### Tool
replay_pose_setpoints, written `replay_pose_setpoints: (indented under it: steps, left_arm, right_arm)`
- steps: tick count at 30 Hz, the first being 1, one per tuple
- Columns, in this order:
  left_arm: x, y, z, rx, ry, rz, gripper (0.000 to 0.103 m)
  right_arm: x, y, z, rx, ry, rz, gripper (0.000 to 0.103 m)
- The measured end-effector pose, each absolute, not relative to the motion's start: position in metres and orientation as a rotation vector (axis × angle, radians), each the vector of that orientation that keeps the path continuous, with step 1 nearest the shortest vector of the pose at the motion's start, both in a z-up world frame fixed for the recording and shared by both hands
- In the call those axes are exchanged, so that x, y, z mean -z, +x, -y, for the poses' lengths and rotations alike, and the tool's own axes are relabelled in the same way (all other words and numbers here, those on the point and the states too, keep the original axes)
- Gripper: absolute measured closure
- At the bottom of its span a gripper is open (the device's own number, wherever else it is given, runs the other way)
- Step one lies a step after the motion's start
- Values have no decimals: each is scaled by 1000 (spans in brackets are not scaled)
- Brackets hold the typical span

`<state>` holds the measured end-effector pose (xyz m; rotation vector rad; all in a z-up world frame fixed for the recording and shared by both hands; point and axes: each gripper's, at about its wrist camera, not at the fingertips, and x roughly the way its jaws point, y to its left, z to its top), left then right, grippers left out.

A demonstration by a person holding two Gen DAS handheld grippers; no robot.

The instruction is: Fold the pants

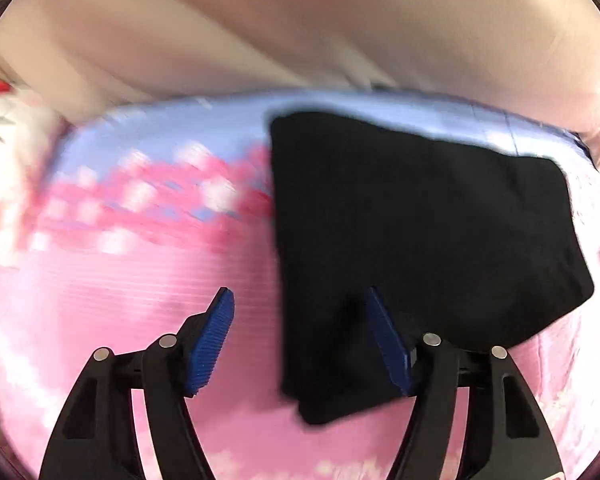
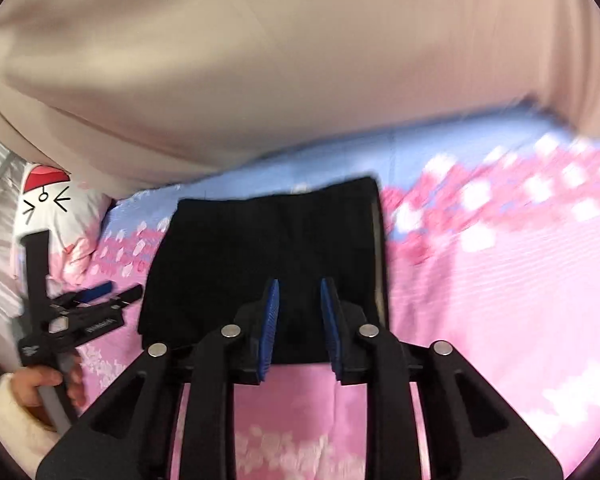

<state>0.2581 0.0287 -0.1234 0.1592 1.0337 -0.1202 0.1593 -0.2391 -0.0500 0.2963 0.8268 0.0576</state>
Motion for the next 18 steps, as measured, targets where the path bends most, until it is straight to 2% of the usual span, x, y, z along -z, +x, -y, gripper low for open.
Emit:
replay_pose_setpoints:
  steps: [2, 3, 4, 8, 10, 18]
  left_arm:
    - [89, 233, -23, 82, 198, -997, 35]
    - [78, 223, -21, 73, 198, -986, 31]
    - [64, 210, -19, 71, 186, -967, 28]
    - [33, 177, -8, 60, 176, -914, 24]
    - [22, 162, -1, 53, 178, -890, 16]
    - [13, 130, 10, 59, 202, -860, 16]
  right_arm:
    - [24, 134, 224, -6, 245, -787, 65]
    - [14, 126, 217, 18, 226, -767, 47]
    - [4, 116, 212, 43, 201, -743, 35]
    - [-17, 99, 193, 52, 123, -705, 31]
    - [-22, 91, 185, 53, 114, -697, 23]
    - [-22, 72, 179, 89, 136, -706, 11]
